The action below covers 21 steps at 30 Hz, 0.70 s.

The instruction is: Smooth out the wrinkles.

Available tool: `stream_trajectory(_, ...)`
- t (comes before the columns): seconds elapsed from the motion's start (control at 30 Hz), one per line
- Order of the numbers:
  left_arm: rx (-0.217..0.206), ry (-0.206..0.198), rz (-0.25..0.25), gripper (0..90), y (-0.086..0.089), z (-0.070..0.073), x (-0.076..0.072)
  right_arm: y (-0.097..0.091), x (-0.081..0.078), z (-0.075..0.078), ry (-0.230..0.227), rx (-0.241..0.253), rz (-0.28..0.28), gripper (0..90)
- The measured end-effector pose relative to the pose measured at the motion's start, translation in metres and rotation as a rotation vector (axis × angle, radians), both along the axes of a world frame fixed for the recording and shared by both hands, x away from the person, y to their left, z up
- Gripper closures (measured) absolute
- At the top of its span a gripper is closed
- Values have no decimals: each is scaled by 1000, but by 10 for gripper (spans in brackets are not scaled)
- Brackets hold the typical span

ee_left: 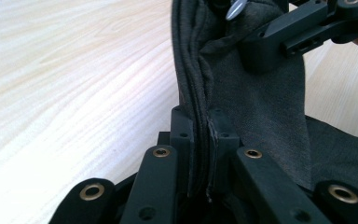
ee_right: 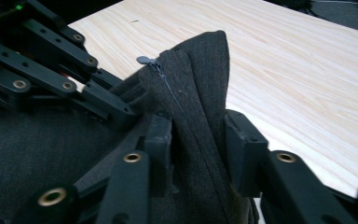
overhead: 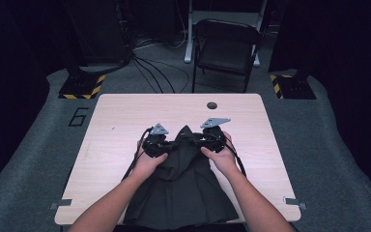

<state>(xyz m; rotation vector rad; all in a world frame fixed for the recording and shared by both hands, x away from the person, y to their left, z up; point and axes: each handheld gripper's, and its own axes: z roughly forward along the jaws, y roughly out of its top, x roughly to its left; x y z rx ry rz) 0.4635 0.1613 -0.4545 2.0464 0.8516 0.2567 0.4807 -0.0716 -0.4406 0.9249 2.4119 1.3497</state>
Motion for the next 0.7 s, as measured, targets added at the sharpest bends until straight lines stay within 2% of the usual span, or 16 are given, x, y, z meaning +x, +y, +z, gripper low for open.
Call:
stream_trajectory(0.03,14,-15,-11,832,0,4,1,-2,-4,1,-4,0,-24,583)
stream_trajectory(0.07,14,-15,-11,833,0,4,1,-2,-4,1,-4,0,-24,583)
stream_trajectory(0.1,22,-16,-6,835,-1,9,2,-5,-9,3,-29,-4,-57,551)
stream_trajectory(0.13,22,-16,-6,836,-1,9,2,-5,-9,3,-29,-4,-57,551)
stream_trajectory(0.17,24,-23,-10,837,0,12,4,-9,-15,6,-48,5,-79,504)
stream_trajectory(0.2,23,-22,-14,837,0,14,5,-9,-15,6,-48,5,-79,504)
stream_trajectory(0.23,24,-20,-20,837,-1,21,8,-13,-23,10,-72,20,-95,497)
stream_trajectory(0.27,24,-20,-20,838,-1,21,8,-13,-23,10,-72,20,-95,497)
stream_trajectory(0.3,32,-38,-30,838,-1,28,11,-12,-36,14,-90,32,-73,495)
stream_trajectory(0.37,40,-38,-42,838,-2,33,12,-10,-41,14,-95,29,-54,495)
stream_trajectory(0.4,46,-39,-51,839,-2,36,13,-2,-54,10,-90,18,2,495)
stream_trajectory(0.43,60,-48,-70,839,-4,43,15,2,-61,6,-85,10,39,495)
stream_trajectory(0.47,60,-48,-70,839,-4,43,15,2,-61,6,-85,10,39,495)
stream_trajectory(0.53,74,-48,-88,839,-4,52,17,13,-73,-7,-51,-3,92,496)
stream_trajectory(0.67,86,-62,-98,840,-2,68,21,36,-87,-31,33,-52,176,495)
stream_trajectory(0.7,97,-69,-105,840,-1,70,22,41,-89,-35,34,-74,203,496)
